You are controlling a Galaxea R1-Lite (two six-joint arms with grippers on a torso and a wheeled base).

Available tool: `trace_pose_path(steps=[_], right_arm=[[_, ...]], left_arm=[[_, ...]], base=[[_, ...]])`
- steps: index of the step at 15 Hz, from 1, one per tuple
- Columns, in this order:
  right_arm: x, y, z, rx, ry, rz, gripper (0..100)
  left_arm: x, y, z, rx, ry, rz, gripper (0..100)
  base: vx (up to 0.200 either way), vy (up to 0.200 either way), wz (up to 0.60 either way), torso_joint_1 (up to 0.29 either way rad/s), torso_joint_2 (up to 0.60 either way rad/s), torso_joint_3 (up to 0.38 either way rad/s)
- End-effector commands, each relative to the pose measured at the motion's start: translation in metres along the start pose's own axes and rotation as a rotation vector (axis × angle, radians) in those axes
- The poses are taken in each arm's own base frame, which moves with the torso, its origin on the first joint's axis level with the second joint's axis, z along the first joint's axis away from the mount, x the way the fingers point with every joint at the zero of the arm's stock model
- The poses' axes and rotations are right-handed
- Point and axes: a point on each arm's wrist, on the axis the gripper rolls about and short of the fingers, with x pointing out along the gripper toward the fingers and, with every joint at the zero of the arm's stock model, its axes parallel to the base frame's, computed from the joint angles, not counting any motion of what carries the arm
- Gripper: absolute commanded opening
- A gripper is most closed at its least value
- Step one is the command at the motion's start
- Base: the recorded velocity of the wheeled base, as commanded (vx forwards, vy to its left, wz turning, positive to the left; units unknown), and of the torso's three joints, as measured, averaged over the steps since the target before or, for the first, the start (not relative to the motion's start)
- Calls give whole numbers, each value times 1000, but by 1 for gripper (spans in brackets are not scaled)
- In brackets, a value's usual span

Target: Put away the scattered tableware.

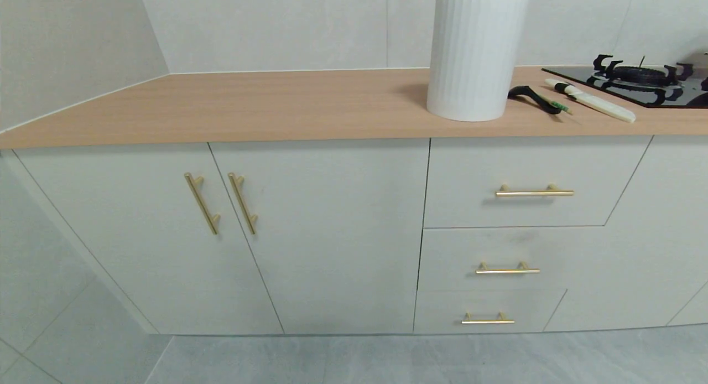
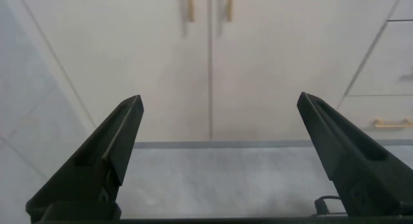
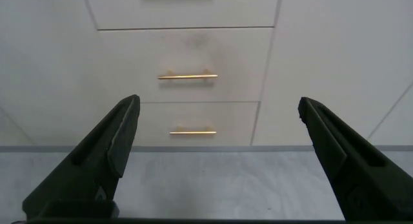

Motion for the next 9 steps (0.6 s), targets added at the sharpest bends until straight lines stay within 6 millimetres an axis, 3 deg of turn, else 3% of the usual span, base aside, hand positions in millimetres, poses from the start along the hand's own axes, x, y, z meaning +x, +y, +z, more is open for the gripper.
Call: trace_pose_path(steps=[1, 6, 9], right_arm=[[0, 0, 0, -1, 1, 0, 100], [0, 0, 0, 1, 1, 0, 100], [0, 0, 0, -1, 1, 0, 100]], left_arm=[[0, 0, 0, 0, 0, 0, 100], [0, 0, 0, -2, 0, 1, 100], [0, 0, 0, -2, 0, 1, 100]], base=[[0, 0, 0, 0, 0, 0], [0, 0, 0, 0, 0, 0], [200, 0, 0, -2, 4, 9]])
